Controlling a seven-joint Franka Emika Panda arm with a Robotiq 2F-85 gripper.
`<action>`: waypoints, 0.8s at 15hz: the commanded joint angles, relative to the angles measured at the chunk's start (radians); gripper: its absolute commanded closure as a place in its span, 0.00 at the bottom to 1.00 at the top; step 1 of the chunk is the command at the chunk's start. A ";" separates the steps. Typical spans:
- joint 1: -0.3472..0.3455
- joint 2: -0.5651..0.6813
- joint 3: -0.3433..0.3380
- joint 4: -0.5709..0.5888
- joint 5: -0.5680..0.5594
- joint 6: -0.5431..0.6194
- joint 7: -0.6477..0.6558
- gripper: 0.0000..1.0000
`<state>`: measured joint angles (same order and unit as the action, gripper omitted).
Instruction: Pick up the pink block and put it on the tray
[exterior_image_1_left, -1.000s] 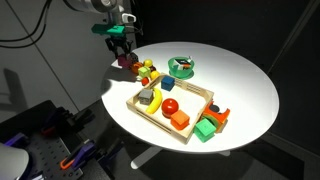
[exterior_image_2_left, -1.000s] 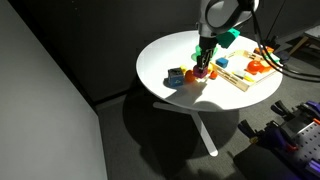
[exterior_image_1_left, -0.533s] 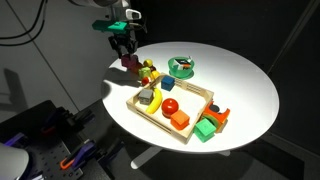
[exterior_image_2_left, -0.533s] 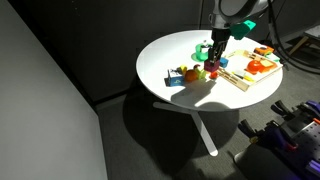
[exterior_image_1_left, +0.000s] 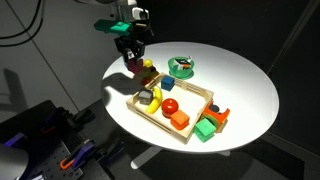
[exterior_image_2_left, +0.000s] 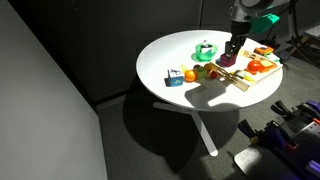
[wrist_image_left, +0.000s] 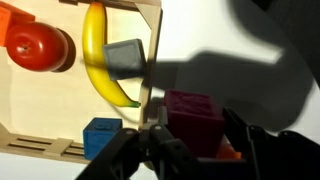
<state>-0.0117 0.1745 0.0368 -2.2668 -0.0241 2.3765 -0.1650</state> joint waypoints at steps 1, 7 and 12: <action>-0.031 -0.040 -0.028 -0.045 0.034 0.036 -0.026 0.68; -0.078 -0.013 -0.073 -0.044 0.063 0.098 -0.027 0.68; -0.100 -0.033 -0.090 -0.067 0.075 0.156 -0.022 0.18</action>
<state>-0.0996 0.1731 -0.0510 -2.3057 0.0149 2.4973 -0.1673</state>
